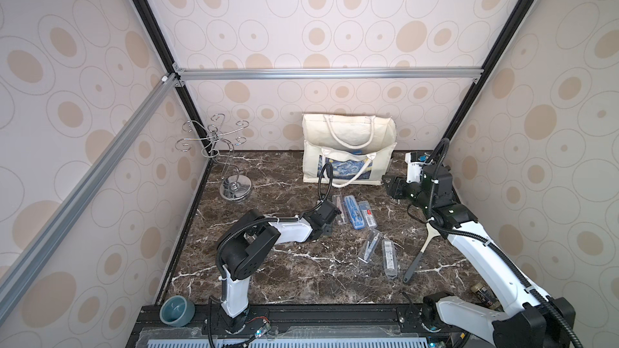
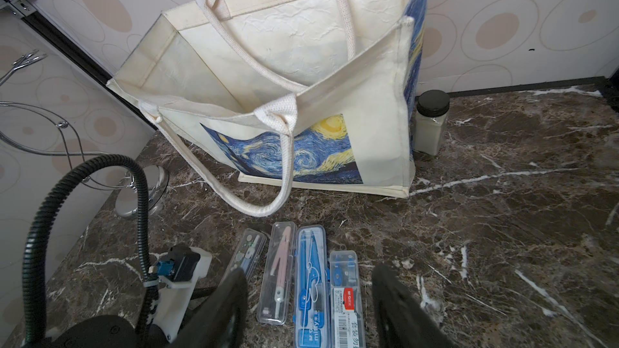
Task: Put the compass set into the canvas bag
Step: Pick up the compass set at the center of the board.
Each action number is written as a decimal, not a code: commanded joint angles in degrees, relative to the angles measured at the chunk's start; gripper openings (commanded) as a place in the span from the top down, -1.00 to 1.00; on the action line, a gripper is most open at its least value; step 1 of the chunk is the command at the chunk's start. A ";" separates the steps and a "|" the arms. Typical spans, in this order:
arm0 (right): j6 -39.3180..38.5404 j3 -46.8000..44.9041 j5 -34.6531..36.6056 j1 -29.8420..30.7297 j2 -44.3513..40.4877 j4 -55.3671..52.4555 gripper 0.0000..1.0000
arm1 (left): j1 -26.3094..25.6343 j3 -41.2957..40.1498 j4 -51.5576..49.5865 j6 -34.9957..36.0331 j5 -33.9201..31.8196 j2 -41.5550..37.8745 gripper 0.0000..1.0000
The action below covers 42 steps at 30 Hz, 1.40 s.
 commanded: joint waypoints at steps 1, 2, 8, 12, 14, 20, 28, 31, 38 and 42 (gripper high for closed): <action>0.94 -1.01 -1.68 0.16 1.20 1.49 -0.22 | -0.27 -2.85 4.28 1.64 -1.44 -3.47 0.11; 1.02 -1.18 -2.33 0.12 1.52 1.65 -0.22 | -0.28 -4.05 5.85 2.15 -1.37 -4.62 0.11; 1.88 -2.96 -6.09 0.17 2.77 2.90 -0.22 | -0.39 -11.97 18.57 6.67 1.79 -11.47 0.10; 3.77 -4.22 -9.43 0.25 3.21 4.13 -0.22 | -1.12 -15.76 26.41 10.98 4.86 -15.18 0.11; 6.23 -4.49 -11.18 0.34 3.77 5.03 -0.22 | -1.96 -17.42 30.27 13.08 6.00 -16.79 0.10; 11.38 -4.60 -15.09 2.19 6.14 7.26 -0.21 | -4.41 -18.32 38.75 18.56 9.41 -19.19 0.10; 13.64 -3.91 -17.96 6.14 9.03 8.77 -0.21 | -5.88 -14.07 39.99 21.42 12.29 -17.80 0.10; 13.91 -3.89 -18.15 6.58 9.77 9.08 -0.20 | -5.90 -13.55 40.93 21.10 13.68 -17.53 0.09; 15.12 -3.52 -20.17 7.10 11.47 11.10 -0.07 | -5.89 -12.98 42.53 19.96 16.35 -17.52 0.09; 16.10 -3.58 -21.17 7.19 12.24 12.81 0.06 | -5.90 -12.80 43.24 19.45 17.21 -17.61 0.09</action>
